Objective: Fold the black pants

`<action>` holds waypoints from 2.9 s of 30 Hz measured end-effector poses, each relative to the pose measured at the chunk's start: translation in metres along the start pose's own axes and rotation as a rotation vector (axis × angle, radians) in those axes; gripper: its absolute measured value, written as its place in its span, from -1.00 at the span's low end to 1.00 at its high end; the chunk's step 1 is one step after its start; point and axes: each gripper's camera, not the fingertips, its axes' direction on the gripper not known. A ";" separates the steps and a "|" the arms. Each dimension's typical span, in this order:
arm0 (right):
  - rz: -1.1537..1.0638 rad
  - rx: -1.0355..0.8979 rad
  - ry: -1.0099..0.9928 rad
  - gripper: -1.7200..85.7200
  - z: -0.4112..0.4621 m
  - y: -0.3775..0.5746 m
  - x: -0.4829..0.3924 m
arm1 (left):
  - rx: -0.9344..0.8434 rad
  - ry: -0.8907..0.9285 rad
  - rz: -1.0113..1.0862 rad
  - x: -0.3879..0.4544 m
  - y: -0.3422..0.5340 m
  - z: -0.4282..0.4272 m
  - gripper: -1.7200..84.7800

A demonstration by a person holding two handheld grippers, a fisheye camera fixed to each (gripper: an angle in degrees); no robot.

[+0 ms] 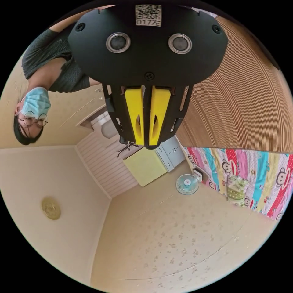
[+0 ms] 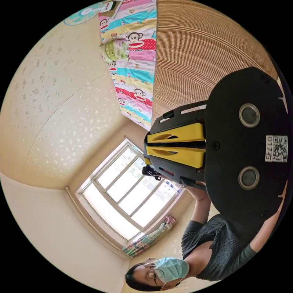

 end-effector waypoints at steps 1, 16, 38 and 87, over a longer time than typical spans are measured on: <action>0.051 -0.026 0.031 -0.92 0.018 0.002 0.023 | -0.018 -0.045 -0.032 -0.027 0.003 0.005 -0.90; 0.663 -0.542 0.269 -0.85 0.171 0.274 0.182 | -0.387 -0.374 -0.661 -0.294 0.268 0.002 -0.72; 1.103 -0.037 -0.050 -0.48 0.166 0.348 0.251 | -0.594 -0.234 -0.572 -0.434 0.186 0.022 -0.81; 1.417 1.314 0.320 -0.94 -0.227 0.601 0.238 | -0.525 -0.320 -0.825 -0.184 0.237 0.015 -0.85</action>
